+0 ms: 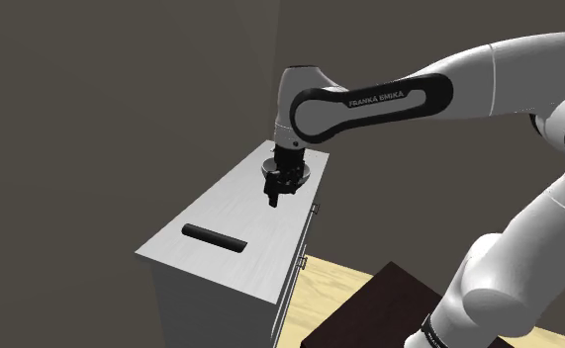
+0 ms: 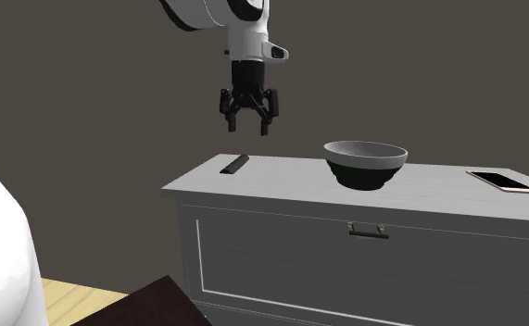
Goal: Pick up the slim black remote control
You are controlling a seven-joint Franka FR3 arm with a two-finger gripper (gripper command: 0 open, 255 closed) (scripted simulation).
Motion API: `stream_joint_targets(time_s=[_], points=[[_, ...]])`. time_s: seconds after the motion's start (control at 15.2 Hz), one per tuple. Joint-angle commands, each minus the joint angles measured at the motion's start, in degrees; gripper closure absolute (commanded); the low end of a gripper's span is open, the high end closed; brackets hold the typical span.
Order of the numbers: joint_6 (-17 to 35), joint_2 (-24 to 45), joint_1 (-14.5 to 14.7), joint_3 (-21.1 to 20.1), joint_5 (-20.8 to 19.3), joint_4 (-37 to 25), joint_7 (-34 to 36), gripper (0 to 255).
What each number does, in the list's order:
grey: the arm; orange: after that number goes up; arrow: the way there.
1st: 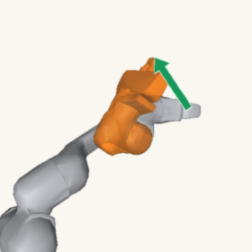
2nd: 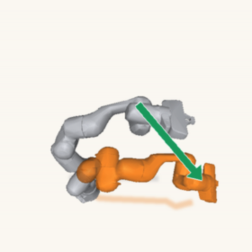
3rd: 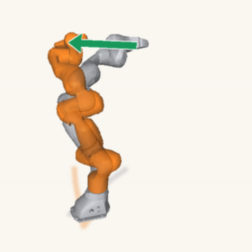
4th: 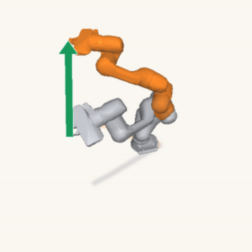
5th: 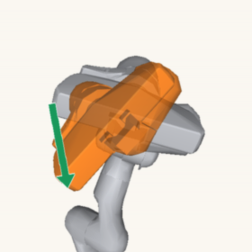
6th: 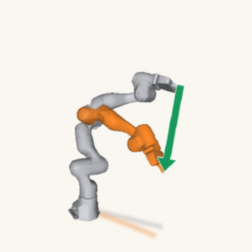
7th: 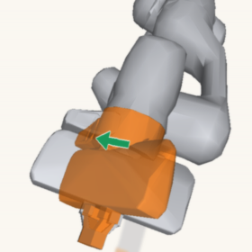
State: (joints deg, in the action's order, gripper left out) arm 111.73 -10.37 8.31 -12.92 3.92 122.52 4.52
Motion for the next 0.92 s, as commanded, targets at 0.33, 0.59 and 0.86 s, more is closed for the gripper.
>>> stream_joint_targets(time_s=[0.33,0.59,0.86], points=[[4.4,13.4,2.6,-3.0,-1.5,-8.7,-0.5,0],[5.7,21.2,4.5,-4.5,-3.1,-15.0,-0.5,0],[6.1,27.4,6.4,-5.3,-4.6,-20.6,-0.5,0]])
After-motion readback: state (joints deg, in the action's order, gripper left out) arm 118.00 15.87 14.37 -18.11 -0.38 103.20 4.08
